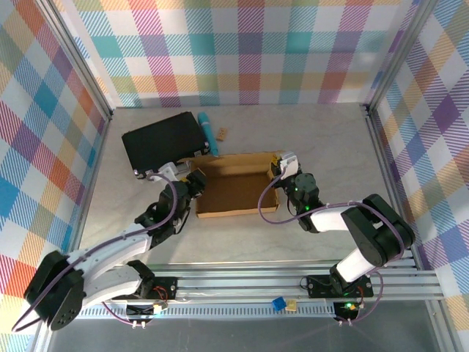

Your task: Fold the paper box

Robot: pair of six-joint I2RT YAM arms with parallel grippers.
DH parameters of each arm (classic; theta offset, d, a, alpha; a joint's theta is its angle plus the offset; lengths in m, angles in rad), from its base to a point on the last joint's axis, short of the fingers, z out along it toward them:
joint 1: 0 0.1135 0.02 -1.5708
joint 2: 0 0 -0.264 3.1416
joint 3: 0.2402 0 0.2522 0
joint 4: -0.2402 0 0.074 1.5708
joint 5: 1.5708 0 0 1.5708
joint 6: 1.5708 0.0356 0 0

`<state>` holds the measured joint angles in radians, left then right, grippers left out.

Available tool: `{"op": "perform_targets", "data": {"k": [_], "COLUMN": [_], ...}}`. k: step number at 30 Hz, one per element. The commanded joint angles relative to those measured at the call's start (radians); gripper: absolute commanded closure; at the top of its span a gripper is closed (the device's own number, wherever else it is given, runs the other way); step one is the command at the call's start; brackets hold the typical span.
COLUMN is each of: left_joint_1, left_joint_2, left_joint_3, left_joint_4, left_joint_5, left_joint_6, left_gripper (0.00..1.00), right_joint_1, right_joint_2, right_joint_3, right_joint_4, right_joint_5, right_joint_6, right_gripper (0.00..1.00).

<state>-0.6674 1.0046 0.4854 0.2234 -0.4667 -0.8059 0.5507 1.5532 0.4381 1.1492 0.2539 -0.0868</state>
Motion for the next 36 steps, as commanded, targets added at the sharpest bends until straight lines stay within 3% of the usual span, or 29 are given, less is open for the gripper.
{"op": "perform_targets", "data": {"k": [1,5,8,13,17,20,22,23,26,30,36], "left_joint_1": [-0.009,-0.012,-0.011,0.000,0.040,0.071,0.085,0.090,0.092,0.092,0.089], "left_joint_2": [-0.083,-0.231,-0.241,0.006,0.216,0.309,0.346,0.364,0.438,0.483,0.534], "left_joint_3": [0.017,0.112,0.297,0.747,1.044,1.146,1.154,1.156,1.200,1.205,1.171], "left_joint_4": [-0.340,-0.577,-0.755,-1.082,-1.305,-1.283,-1.213,-1.189,-1.209,-1.214,-1.182], "left_joint_5": [0.056,0.041,-0.030,-0.111,-0.085,-0.002,0.065,0.094,0.148,0.142,0.232], "left_joint_6": [-0.134,-0.242,-0.281,-0.319,-0.478,-0.534,-0.603,-0.639,-0.731,-0.839,-0.972], "left_gripper": [0.34,0.34,0.30,0.33,0.36,0.29,0.04,0.03,0.04,0.12,0.25], "right_joint_1": [0.009,0.009,0.009,0.009,0.009,0.009,0.009,0.009,0.009,0.009,0.009], "right_joint_2": [0.015,0.016,0.010,0.017,0.025,0.026,0.028,0.028,0.027,0.024,0.021], "right_joint_3": [-0.033,-0.027,-0.026,-0.005,0.005,0.007,0.007,0.007,0.004,-0.001,-0.002], "right_joint_4": [-0.158,-0.173,-0.189,-0.223,-0.233,-0.236,-0.235,-0.236,-0.227,-0.226,-0.226], "right_joint_5": [0.010,-0.003,-0.001,-0.003,-0.011,-0.016,-0.016,-0.016,-0.013,-0.016,-0.019], "right_joint_6": [-0.036,-0.049,-0.051,-0.054,-0.057,-0.059,-0.061,-0.060,-0.060,-0.059,-0.060], "right_gripper": [1.00,1.00,1.00,1.00,1.00,1.00,1.00,1.00,1.00,1.00,1.00]}}
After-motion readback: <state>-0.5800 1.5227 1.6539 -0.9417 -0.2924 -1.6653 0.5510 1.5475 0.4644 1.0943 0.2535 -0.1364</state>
